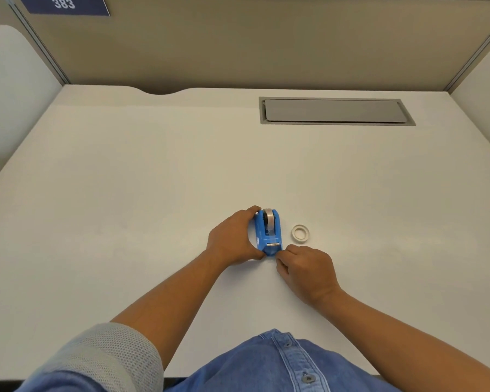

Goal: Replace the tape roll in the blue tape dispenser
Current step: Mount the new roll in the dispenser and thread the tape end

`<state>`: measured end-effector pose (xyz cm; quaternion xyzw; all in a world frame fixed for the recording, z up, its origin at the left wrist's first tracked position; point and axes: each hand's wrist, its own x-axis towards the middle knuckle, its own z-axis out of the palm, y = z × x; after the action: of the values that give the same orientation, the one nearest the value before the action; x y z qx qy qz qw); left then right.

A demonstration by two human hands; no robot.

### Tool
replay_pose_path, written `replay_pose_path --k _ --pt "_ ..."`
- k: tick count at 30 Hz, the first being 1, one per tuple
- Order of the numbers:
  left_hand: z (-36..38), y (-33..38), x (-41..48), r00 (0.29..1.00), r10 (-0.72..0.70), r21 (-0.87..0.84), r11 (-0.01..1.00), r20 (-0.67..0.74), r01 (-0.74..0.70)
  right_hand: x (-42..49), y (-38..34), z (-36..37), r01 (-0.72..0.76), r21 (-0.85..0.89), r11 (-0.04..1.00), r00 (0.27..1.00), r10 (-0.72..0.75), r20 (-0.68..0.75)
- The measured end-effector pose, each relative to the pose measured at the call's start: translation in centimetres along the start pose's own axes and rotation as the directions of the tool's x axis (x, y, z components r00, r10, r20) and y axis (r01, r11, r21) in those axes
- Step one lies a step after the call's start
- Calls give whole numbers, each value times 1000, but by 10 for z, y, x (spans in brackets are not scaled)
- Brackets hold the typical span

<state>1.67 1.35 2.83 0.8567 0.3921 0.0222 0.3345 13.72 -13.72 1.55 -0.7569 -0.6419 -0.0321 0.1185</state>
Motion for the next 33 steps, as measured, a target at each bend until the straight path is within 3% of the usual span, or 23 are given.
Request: replay_pose_path --k 3,6,11,15,18,24,33 --pt "1 -1 0 1000 -4 -7 1000 3 4 -8 3 -2 -270 165 949 963 261 72" --pt "2 -2 1 1000 -2 2 1000 1 2 -11 7 0 -471 405 784 882 419 214" --pt "1 -1 3 1000 -6 22 1000 12 6 -6 3 1 -541 653 530 829 466 309" --pt "2 0 3 1000 -5 32 999 16 5 1 1 3 -568 695 442 793 520 318" --pt "2 0 3 1000 -2 32 999 13 2 7 4 1 -557 662 501 807 514 290" --pt "1 1 2 1000 11 15 1000 5 -11 19 15 -3 -473 353 807 880 411 239" --pt "1 2 2 1000 8 42 999 2 -8 29 18 1 -264 97 960 953 244 182"
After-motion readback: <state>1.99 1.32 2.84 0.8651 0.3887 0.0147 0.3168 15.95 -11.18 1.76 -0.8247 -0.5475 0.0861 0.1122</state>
